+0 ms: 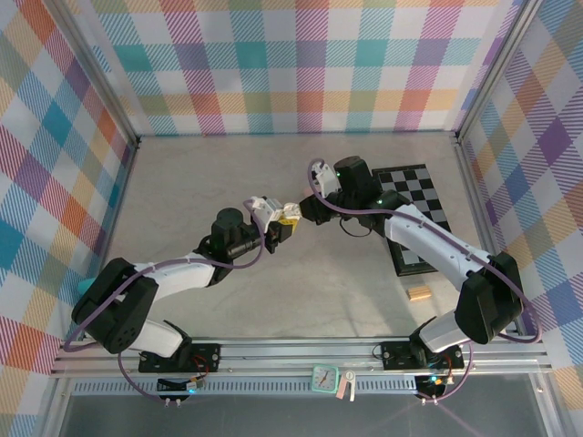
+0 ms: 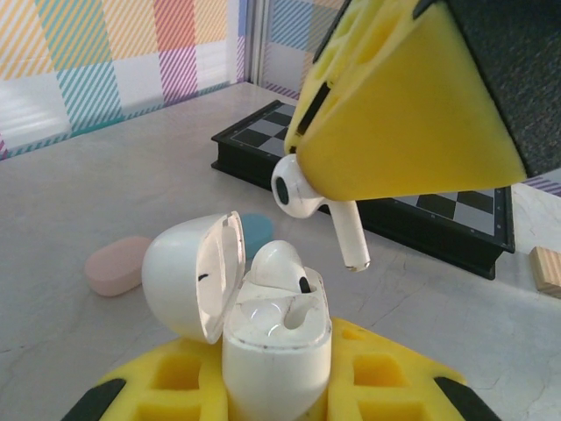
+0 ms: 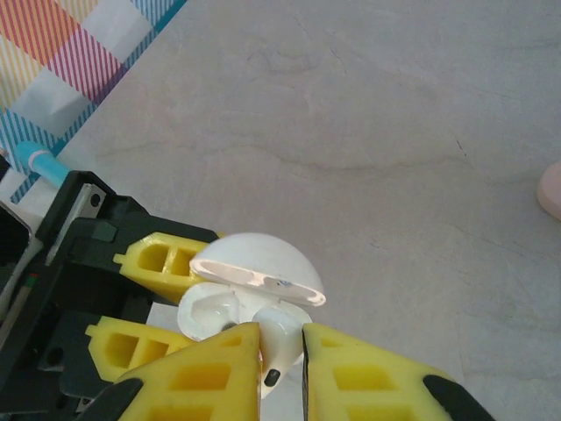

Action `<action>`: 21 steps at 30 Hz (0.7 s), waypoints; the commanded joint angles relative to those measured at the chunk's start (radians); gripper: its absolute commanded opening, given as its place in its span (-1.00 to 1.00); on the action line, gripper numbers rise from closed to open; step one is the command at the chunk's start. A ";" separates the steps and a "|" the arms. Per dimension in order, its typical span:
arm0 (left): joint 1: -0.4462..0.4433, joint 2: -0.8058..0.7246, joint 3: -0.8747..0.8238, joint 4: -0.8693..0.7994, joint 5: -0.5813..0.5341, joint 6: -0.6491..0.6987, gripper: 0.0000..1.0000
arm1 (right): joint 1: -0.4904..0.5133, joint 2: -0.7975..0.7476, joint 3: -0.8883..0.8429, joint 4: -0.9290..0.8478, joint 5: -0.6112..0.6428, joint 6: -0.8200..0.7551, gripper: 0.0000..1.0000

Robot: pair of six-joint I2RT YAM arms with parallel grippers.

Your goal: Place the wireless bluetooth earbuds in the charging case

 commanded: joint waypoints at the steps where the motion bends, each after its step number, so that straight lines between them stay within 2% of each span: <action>1: -0.013 0.012 0.033 0.055 0.026 -0.013 -0.73 | 0.000 -0.008 0.031 0.038 -0.033 0.004 -0.63; 21: -0.023 0.032 0.049 0.089 0.038 -0.046 -0.74 | 0.000 0.046 0.054 0.052 -0.047 0.005 -0.63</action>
